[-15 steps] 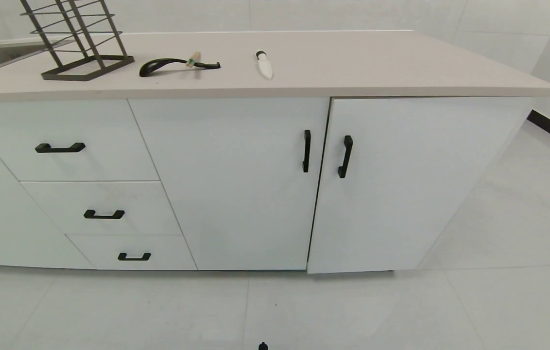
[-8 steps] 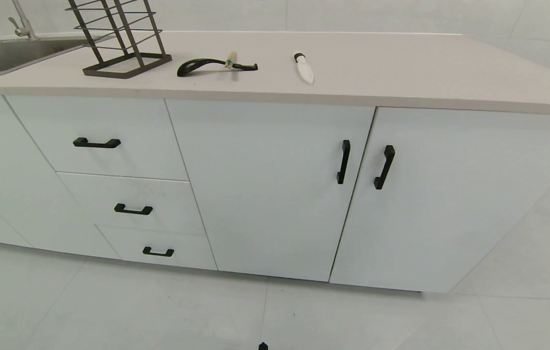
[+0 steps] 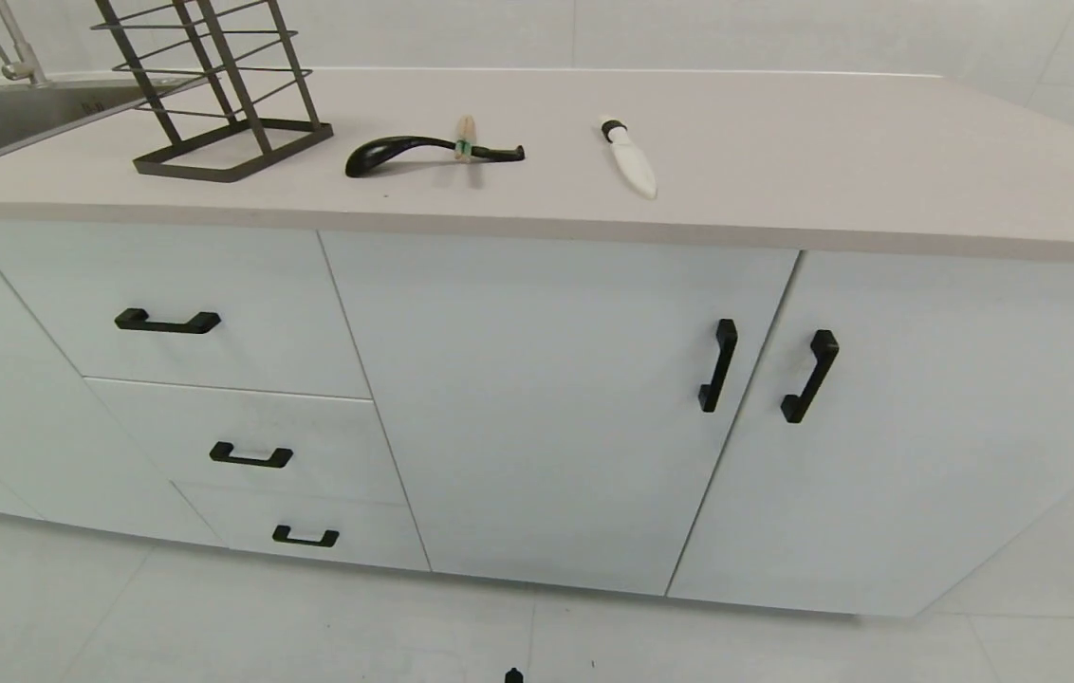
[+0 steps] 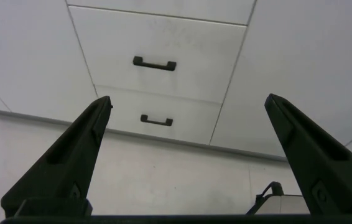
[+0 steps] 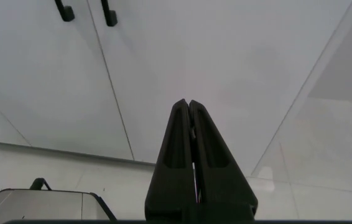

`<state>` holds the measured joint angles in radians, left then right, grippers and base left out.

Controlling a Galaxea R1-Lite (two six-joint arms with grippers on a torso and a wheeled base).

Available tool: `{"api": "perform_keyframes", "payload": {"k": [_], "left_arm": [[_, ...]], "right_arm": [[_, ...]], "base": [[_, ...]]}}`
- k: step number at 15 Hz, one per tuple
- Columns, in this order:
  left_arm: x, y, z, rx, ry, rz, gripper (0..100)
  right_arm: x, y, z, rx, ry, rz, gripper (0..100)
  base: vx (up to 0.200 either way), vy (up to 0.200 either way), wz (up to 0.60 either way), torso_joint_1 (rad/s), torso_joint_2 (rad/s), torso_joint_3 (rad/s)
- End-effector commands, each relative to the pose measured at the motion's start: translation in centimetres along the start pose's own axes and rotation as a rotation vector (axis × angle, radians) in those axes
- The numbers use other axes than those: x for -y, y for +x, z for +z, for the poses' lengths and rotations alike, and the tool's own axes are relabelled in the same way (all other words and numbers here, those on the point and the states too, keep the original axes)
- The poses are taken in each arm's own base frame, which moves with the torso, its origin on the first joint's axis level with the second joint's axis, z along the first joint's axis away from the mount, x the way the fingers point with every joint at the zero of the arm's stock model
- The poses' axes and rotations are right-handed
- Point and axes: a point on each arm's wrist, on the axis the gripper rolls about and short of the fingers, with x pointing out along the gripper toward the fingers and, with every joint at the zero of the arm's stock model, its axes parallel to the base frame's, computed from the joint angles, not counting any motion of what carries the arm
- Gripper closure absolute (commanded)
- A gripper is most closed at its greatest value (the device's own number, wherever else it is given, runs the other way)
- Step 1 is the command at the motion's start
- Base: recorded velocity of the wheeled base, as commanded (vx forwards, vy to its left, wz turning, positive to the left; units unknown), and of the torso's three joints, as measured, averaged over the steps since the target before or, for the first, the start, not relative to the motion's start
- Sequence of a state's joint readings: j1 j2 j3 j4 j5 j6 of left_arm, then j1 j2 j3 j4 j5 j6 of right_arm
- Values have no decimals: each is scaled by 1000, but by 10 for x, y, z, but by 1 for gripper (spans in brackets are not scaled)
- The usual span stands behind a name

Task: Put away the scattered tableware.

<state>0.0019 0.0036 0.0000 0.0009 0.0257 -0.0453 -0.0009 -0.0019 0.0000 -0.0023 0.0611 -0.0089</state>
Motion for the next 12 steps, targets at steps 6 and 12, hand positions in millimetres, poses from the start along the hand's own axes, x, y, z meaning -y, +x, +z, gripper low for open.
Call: {"api": "perform_keyframes", "payload": {"k": [6, 12], "left_arm": [[0, 0, 0, -2, -1, 2, 0], [0, 0, 0, 0, -2, 1, 0]], "right_arm": [[0, 0, 0, -3, 0, 1, 100], [0, 0, 0, -3, 0, 1, 100]], "base": [[133, 200, 0, 2, 2, 5], [167, 200, 0, 2, 4, 2]]}}
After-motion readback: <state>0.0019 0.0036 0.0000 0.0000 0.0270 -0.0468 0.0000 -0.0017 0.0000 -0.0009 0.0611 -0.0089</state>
